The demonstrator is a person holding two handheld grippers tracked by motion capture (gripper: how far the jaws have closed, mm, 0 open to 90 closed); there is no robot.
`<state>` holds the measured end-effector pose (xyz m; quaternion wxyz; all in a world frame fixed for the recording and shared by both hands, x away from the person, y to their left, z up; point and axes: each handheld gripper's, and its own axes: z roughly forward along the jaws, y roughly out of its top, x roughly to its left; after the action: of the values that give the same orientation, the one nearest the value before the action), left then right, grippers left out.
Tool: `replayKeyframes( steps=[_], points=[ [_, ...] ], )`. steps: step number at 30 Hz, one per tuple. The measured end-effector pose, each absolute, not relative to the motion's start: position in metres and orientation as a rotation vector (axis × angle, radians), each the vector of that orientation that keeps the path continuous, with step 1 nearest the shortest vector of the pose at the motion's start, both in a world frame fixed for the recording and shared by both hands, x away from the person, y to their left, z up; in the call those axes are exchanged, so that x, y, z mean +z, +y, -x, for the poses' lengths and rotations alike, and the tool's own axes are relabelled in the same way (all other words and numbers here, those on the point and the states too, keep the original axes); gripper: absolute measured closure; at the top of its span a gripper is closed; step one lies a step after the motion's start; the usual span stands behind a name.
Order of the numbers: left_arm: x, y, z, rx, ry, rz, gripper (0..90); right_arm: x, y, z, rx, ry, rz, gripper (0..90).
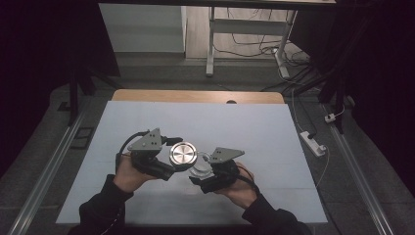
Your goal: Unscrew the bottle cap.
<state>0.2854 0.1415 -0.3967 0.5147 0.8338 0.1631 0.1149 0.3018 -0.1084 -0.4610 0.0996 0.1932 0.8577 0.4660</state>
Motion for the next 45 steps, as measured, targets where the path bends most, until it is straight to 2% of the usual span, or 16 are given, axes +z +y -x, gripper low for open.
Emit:
replayKeyframes(
  steps=[16,45],
  points=[
    [-0.403,0.160,-0.293,0.301,0.472,-1.970,20.7,-0.457,-0.123,-0.314,1.372,2.487,-0.631,14.7],
    [-0.423,0.145,-0.277,0.259,0.423,-1.985,20.7,-0.453,-0.135,-0.344,1.346,2.416,-0.696,14.7]
  ],
)
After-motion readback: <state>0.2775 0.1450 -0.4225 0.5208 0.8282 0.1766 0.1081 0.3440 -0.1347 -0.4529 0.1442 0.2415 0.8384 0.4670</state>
